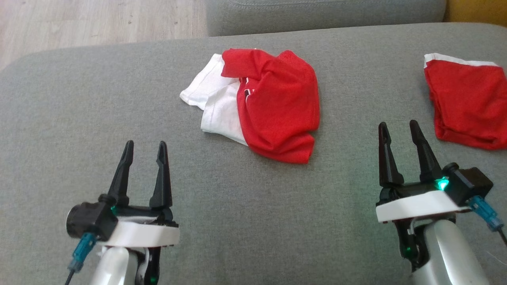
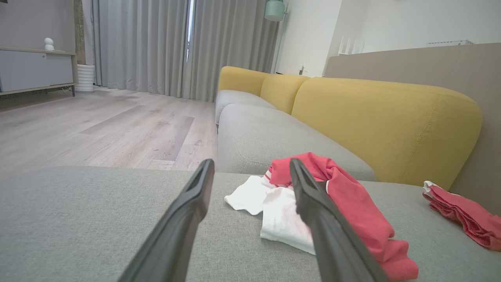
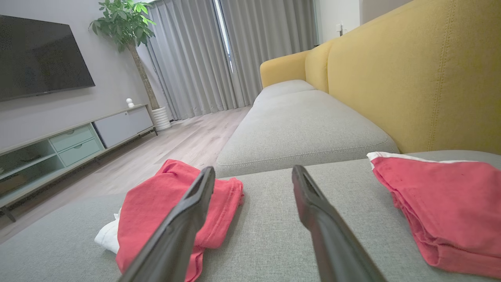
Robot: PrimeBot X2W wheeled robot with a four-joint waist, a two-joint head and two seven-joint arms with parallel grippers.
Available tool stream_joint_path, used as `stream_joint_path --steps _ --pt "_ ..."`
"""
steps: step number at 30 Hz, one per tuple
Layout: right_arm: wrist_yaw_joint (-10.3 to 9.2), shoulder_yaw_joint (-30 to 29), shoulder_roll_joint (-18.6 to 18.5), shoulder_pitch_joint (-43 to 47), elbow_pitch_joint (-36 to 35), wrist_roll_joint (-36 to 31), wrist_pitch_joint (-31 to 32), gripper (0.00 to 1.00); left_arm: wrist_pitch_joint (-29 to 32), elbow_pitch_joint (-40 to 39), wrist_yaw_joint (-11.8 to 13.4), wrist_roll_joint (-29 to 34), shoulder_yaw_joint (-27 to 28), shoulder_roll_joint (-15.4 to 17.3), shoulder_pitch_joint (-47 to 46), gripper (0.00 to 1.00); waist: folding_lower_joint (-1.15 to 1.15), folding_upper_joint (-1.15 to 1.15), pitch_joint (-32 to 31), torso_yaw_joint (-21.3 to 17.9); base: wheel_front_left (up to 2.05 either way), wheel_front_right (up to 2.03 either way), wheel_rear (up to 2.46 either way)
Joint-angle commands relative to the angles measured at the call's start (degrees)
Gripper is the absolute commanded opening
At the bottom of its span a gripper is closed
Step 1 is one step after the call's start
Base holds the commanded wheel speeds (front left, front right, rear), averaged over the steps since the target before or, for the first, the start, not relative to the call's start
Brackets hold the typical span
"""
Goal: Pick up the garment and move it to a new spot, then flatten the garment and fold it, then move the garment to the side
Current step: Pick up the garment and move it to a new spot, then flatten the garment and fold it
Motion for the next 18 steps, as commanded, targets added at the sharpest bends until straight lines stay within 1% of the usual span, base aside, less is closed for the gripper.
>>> stream_joint_path --steps 1,4,7,12,15,18 --pt "0.21 1.2 -0.1 -0.3 -1.6 -0.5 -0.6 1.00 -0.5 -2.1 -0.3 0.5 2.2 0.2 -1.4 1.00 0.00 0.00 0.0 0.0 0.00 0.00 0.00" --pt "0.21 1.1 -0.1 -0.7 -1.5 -0.6 -0.6 1.00 -0.5 -1.9 -1.0 1.1 2.8 -0.4 -1.9 1.00 0.00 0.00 0.3 0.3 0.00 0.00 0.00" --pt "0.21 2.7 -0.1 -1.4 -0.5 -3.0 -0.6 1.00 -0.5 -1.7 -1.5 1.4 3.2 -0.8 -2.5 1.00 0.00 0.00 0.9 1.0 0.00 0.00 0.00" --pt "0.21 5.5 -0.1 -3.9 5.9 -4.4 -0.6 1.00 -0.5 -1.0 -1.9 1.7 2.9 -1.2 -3.2 1.00 0.00 0.00 2.2 3.3 0.00 0.00 0.00" --pt "0.21 7.8 -0.1 -5.9 10.2 -3.9 -0.3 1.00 -0.5 -0.4 -2.1 1.9 2.3 -1.4 -3.7 1.00 0.00 0.00 3.1 5.0 0.00 0.00 0.00" --pt "0.21 10.3 -0.1 -7.9 15.2 -2.4 1.5 1.00 -0.5 0.1 -2.2 2.0 1.6 -1.5 -4.0 1.00 0.00 0.00 3.9 6.5 0.00 0.00 0.00"
